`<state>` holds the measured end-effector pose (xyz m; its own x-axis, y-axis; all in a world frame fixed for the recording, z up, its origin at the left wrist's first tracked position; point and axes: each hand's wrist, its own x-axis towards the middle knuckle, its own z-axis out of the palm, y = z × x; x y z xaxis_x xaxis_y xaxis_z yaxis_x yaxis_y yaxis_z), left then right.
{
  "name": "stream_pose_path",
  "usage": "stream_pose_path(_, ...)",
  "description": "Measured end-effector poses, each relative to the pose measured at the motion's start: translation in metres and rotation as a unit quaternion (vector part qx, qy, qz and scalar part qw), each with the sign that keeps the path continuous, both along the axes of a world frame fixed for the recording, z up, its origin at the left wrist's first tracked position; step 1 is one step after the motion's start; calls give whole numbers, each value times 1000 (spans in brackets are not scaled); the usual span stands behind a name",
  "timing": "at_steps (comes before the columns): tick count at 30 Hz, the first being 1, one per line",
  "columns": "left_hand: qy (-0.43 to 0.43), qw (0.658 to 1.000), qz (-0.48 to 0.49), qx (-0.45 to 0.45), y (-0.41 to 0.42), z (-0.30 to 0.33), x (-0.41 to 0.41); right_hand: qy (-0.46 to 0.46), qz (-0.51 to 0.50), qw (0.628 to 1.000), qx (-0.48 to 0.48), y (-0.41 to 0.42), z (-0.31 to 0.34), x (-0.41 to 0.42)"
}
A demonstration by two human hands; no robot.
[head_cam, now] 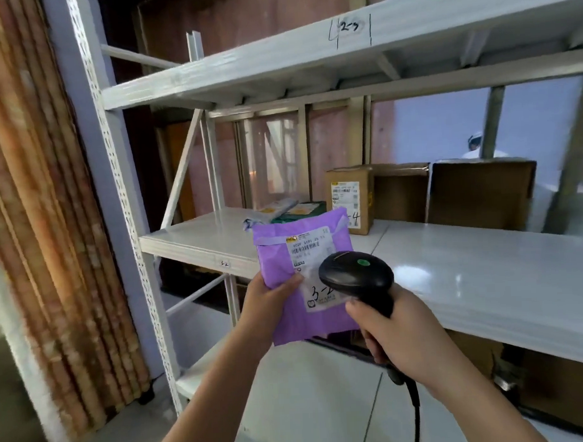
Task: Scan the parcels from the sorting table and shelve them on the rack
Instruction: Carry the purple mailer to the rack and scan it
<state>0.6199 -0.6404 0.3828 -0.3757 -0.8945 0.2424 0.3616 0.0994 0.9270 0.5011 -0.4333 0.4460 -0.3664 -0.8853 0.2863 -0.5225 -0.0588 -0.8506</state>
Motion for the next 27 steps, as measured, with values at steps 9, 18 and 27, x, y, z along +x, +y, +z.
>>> stream_pose_path(9,-42,996,-69,-36,-67,46,-60,-30,-77,996,-24,-44,16,-41)
stream_pose_path(18,-111,985,-110,-77,-135,58,-99,1,-116,993,-7,-90,20,-58)
stream_pose_path(27,-381,878,41,-286,-151,66,-127,-3,-171,985,-10,-132,23,-54)
